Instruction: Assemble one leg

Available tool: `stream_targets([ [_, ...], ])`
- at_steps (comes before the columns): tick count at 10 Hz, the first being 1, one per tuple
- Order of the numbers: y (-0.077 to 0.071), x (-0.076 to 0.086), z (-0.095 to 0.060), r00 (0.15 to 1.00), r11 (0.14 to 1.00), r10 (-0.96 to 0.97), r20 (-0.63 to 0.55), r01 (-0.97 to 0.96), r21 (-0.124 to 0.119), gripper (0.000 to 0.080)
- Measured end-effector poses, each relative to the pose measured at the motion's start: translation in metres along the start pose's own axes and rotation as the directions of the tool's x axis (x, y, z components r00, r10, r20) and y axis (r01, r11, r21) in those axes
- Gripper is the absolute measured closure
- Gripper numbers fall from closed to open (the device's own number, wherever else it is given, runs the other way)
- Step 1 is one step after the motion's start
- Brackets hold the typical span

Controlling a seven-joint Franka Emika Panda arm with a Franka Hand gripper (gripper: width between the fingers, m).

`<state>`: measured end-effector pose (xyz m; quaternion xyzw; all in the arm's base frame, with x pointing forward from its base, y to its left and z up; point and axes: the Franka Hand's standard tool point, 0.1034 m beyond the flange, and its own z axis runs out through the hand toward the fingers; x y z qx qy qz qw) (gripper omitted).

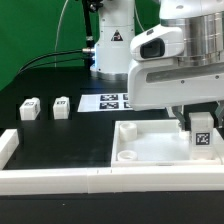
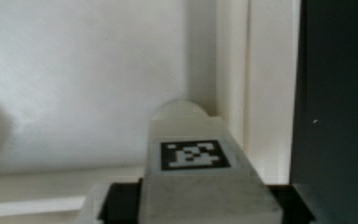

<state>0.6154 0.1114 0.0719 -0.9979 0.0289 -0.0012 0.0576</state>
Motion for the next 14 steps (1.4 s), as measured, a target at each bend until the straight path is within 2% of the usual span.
stream_targets([
  [1, 0.0, 0.0, 0.0, 1.0, 1.0, 0.008, 0.0, -0.008, 0.0, 0.0504],
  [3, 0.002, 0.0, 0.0, 0.973, 0.973, 0.229, -0.001, -0.229, -0.003, 0.0504],
  [6, 0.015, 0.002, -0.001, 0.914, 0.913, 0.407, -0.011, -0.407, -0.017, 0.0502],
  [8, 0.025, 0.003, -0.002, 0.84, 0.839, 0.542, -0.024, -0.543, -0.028, 0.0496],
  [11, 0.027, 0.003, -0.001, 0.841, 0.84, 0.54, -0.025, -0.541, -0.031, 0.0495],
  [13, 0.027, 0.003, -0.001, 0.841, 0.841, 0.54, -0.025, -0.541, -0.031, 0.0189],
  [14, 0.027, 0.003, -0.001, 0.841, 0.841, 0.54, -0.025, -0.541, -0.031, 0.0189],
])
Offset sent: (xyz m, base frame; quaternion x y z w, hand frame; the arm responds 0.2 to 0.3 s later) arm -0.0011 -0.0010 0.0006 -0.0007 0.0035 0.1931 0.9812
